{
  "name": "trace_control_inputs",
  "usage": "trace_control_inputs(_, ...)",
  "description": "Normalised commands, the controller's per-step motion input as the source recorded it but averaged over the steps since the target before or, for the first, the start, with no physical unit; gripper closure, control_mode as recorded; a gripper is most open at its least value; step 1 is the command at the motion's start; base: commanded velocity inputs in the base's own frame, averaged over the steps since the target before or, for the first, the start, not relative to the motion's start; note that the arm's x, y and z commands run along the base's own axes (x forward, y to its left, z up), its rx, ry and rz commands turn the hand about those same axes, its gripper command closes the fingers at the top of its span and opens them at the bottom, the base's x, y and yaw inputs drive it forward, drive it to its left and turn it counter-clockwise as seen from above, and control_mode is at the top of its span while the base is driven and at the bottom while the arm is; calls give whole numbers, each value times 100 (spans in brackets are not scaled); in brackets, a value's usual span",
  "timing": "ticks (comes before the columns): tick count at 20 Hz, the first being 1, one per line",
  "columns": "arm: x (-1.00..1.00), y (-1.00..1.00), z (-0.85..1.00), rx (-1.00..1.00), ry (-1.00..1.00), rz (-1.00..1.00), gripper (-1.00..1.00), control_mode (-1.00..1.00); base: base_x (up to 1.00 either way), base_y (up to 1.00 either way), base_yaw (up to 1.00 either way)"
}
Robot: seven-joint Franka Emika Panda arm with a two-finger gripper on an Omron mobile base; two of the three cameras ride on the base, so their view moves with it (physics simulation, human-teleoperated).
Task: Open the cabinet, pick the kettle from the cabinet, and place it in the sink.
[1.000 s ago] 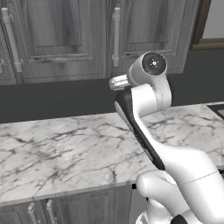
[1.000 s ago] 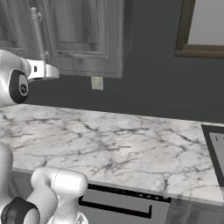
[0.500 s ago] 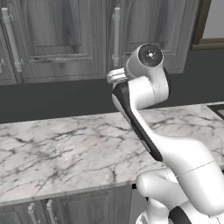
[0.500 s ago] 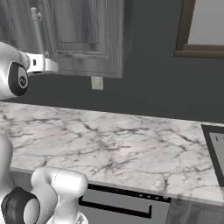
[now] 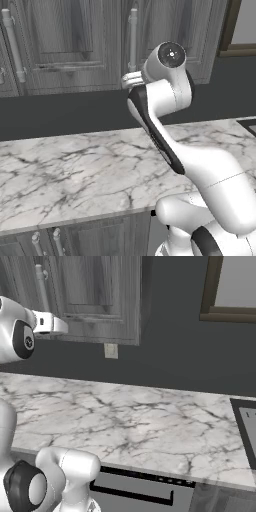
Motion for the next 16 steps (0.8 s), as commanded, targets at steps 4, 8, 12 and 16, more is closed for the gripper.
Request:
trace_control_inputs(4,22,6,9,3,0,-1,-100,-100,0,0,0)
trace_control_inputs(8,24,12,13,3,0,-1,-100,-100,0,0,0)
trace_control_inputs(12,22,16,18,3,0,0,-100,-100,0,0,0)
trace_control_inputs(16,23,14,18,2,0,0,-100,-100,0,0,0)
